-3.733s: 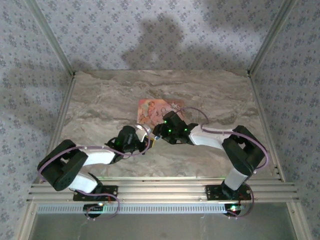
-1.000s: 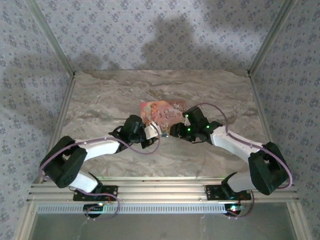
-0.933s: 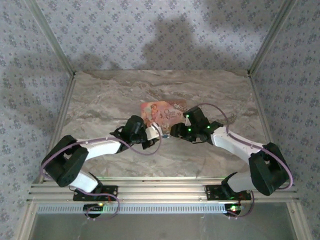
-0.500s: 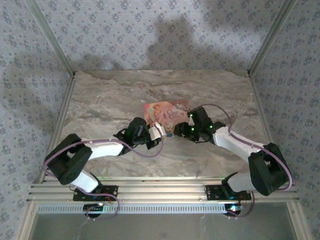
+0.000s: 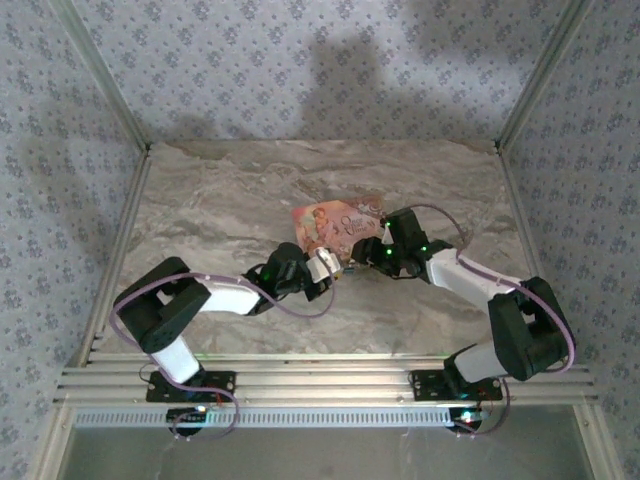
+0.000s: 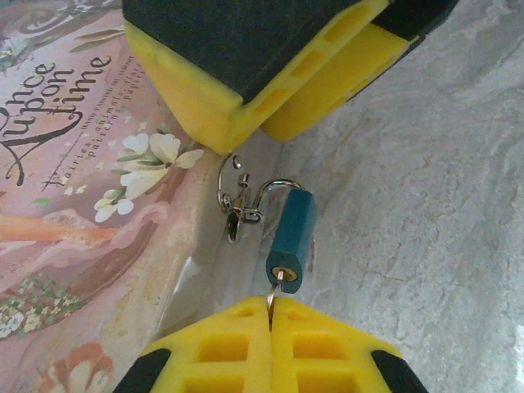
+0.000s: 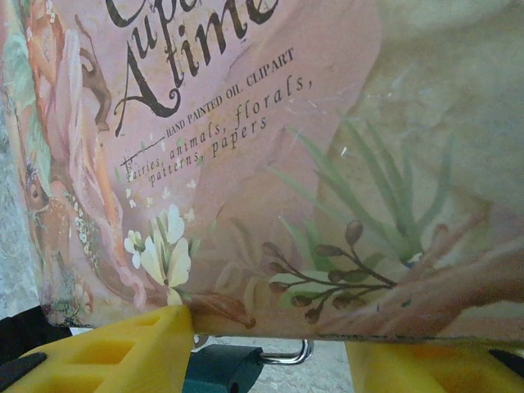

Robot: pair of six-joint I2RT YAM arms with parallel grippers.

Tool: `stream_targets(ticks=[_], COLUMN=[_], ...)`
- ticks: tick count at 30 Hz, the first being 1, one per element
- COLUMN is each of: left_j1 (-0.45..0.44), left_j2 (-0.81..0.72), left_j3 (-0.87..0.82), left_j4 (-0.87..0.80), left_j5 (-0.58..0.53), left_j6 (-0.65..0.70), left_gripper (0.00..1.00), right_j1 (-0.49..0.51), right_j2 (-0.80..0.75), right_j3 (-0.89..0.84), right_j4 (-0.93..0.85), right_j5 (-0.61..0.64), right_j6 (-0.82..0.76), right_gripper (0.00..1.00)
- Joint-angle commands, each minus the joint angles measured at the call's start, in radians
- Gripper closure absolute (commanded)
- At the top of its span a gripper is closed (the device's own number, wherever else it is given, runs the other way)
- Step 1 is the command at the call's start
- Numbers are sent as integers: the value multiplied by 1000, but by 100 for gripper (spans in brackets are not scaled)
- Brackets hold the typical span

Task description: Unlock a padlock with a key

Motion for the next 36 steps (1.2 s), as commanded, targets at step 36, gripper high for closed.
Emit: stream_targets(ticks=[36], left_j1=[31], left_j2=[-658], left_j3=[-241], left_j4=[-285], left_j5=[-257], left_j6=[-268], left_gripper=[100], right_j1=[46], right_j2=[-384], right_j3=[40], right_j4=[-269], right_j5=[243], right_j6=[-16], right_gripper=[36])
